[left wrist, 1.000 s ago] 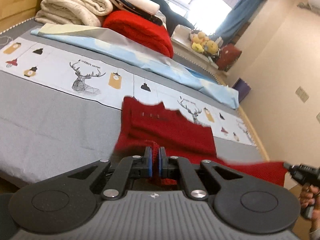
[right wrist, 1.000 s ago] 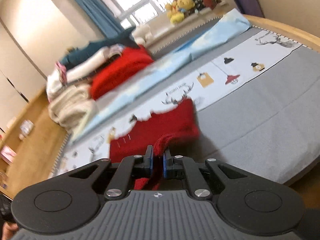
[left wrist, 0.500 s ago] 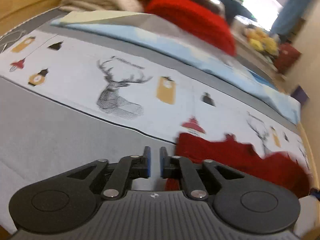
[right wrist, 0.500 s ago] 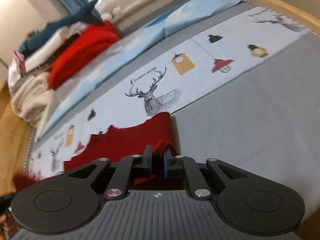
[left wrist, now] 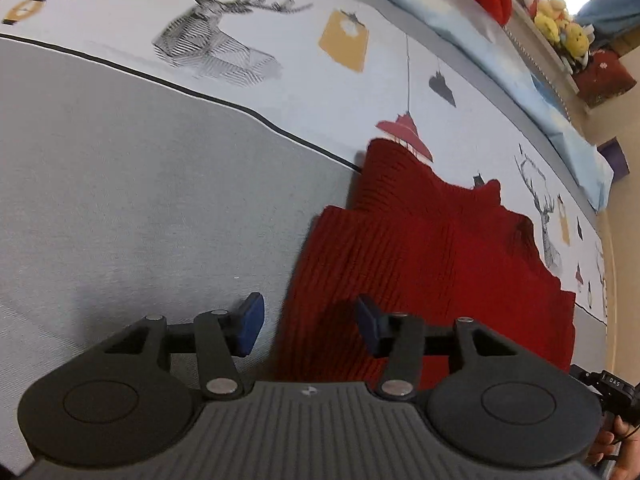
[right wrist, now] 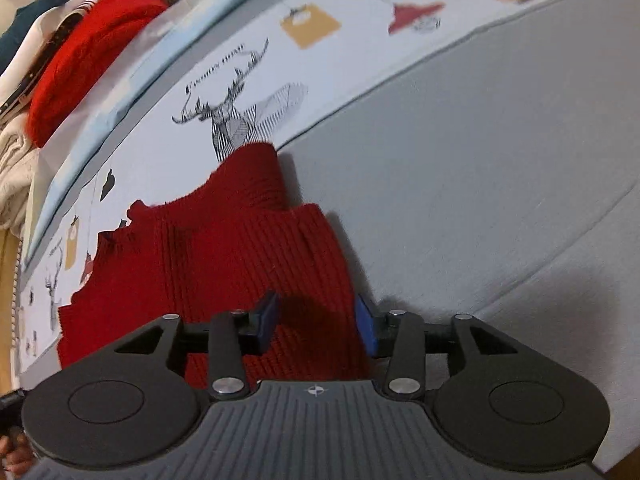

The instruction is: Fold small clothes

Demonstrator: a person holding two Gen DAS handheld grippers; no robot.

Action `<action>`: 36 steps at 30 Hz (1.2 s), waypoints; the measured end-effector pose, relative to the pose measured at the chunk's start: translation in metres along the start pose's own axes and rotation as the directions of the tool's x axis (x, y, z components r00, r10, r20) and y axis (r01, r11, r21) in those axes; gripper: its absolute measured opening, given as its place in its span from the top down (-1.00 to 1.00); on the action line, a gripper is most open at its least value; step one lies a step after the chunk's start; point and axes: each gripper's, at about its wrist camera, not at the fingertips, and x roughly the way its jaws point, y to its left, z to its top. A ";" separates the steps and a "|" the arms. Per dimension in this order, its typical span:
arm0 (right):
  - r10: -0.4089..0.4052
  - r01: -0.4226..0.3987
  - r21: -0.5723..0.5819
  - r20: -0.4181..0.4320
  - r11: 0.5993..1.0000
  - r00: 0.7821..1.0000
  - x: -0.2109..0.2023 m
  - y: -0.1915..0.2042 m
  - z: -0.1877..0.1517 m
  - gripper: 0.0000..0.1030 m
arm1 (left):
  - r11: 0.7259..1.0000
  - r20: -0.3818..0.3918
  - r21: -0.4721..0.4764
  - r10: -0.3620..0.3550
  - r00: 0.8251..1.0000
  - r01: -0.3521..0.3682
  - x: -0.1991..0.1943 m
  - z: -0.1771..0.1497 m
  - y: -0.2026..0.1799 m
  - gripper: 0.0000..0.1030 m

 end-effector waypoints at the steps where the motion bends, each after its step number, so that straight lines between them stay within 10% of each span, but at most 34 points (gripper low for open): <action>1: 0.000 0.000 0.003 -0.004 1.000 1.000 0.002 0.001 -0.001 0.11 | 1.000 -0.009 0.002 -0.005 1.000 0.005 0.003 0.001 -0.002 -0.09; 4: 0.006 -0.006 -0.015 -0.002 1.000 1.000 0.002 0.003 0.000 0.19 | 1.000 -0.036 0.017 -0.004 0.999 0.005 0.012 -0.001 -0.005 -0.11; 7: -0.002 0.002 -0.044 0.010 0.999 1.000 -0.003 0.004 -0.001 0.84 | 1.000 -0.041 0.022 -0.014 0.999 0.015 0.016 0.000 -0.005 0.00; 9: -0.013 0.015 -0.058 0.034 0.998 0.999 -0.009 0.003 -0.001 0.87 | 0.998 -0.026 0.044 -0.035 0.999 0.036 0.011 0.001 -0.008 0.72; 16: 0.058 -0.044 -0.076 0.193 0.996 0.980 -0.042 0.011 -0.004 0.90 | 0.991 0.133 0.105 -0.093 0.987 0.079 -0.032 -0.001 -0.014 0.77; 22: 0.180 -0.121 -0.160 0.441 0.980 0.879 -0.085 0.027 -0.001 0.92 | 0.976 0.403 0.199 -0.162 0.901 0.087 -0.077 -0.001 -0.034 0.78; 25: 0.186 -0.088 -0.207 0.520 0.974 0.833 -0.090 0.038 0.000 0.92 | 0.980 0.446 0.198 -0.122 0.887 0.035 -0.071 0.004 -0.045 0.75; 28: 0.119 -0.041 -0.170 0.484 0.985 0.867 -0.068 0.041 0.010 0.89 | 0.984 0.363 0.173 -0.091 0.927 0.029 -0.053 0.010 -0.048 0.65; 30: 0.062 -0.015 -0.122 0.391 0.992 0.918 -0.043 0.038 0.018 0.78 | 0.989 0.230 0.138 -0.086 0.969 0.055 -0.038 0.010 -0.038 0.08; 32: -0.025 0.055 -0.091 0.297 0.994 0.955 -0.023 0.034 0.018 0.77 | 0.992 0.032 0.122 -0.032 0.999 0.028 -0.015 0.003 -0.029 -0.04; 36: -0.041 0.046 -0.047 0.117 0.998 0.992 -0.007 0.021 0.002 0.60 | 0.974 -0.060 0.224 0.037 0.998 -0.023 -0.014 -0.016 -0.024 -0.02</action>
